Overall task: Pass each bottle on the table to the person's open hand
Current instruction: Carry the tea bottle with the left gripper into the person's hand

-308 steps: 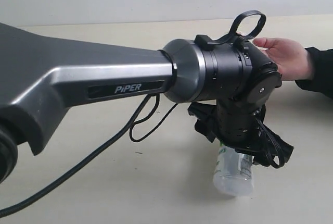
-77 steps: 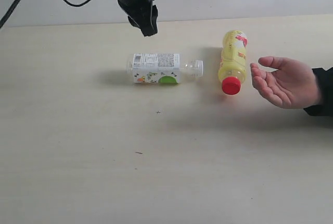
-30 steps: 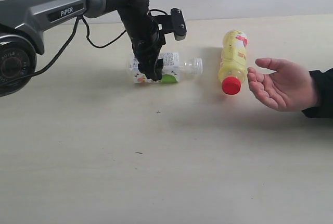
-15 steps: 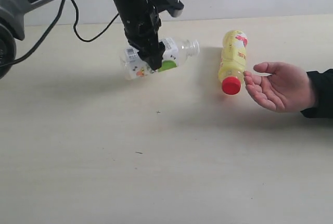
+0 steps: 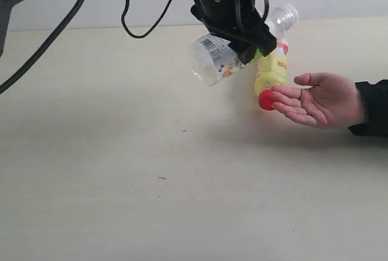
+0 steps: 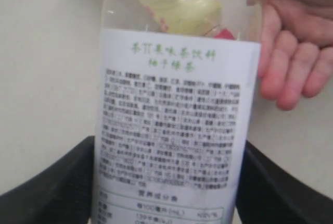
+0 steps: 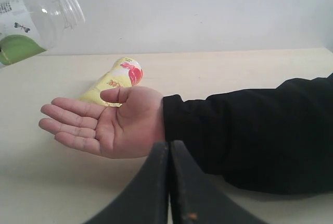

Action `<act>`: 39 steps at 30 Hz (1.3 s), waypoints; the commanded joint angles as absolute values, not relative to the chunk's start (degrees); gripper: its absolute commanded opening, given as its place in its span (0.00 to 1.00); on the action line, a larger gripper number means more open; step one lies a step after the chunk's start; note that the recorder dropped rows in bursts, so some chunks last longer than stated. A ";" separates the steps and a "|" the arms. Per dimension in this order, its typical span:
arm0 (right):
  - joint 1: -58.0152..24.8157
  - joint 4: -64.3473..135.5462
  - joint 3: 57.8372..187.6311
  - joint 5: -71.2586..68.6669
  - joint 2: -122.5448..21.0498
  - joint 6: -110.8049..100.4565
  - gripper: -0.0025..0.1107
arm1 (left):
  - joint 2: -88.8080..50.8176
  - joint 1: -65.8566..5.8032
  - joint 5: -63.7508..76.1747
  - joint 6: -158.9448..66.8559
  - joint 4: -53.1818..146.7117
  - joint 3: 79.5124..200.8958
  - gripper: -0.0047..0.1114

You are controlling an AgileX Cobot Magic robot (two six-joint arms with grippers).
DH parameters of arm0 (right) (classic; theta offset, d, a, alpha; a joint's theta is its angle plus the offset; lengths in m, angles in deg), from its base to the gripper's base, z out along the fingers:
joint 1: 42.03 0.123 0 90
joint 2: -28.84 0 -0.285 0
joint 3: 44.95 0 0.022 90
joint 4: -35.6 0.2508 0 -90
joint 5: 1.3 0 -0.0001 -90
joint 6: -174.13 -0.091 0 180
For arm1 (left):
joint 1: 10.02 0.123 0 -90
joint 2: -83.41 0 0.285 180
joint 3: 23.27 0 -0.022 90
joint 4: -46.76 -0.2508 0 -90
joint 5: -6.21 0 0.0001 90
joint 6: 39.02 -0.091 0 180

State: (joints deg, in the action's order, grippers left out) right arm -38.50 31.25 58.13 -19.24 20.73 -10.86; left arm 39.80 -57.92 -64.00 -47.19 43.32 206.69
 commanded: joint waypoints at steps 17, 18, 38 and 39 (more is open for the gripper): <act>-38.72 31.14 57.84 -18.90 21.05 -10.56 0.02 | 37.71 -70.26 -63.75 -11.78 45.84 206.64 0.04; -38.72 31.14 57.84 -18.90 21.05 -10.56 0.02 | 37.81 -70.51 -63.75 -9.93 45.84 206.64 0.04; -38.72 31.14 57.84 -18.90 21.05 -10.56 0.02 | 42.42 -68.44 -42.42 4.57 51.04 206.64 0.04; -38.72 31.14 57.84 -18.90 21.05 -10.56 0.02 | 43.13 -67.99 -42.52 5.38 51.87 206.64 0.04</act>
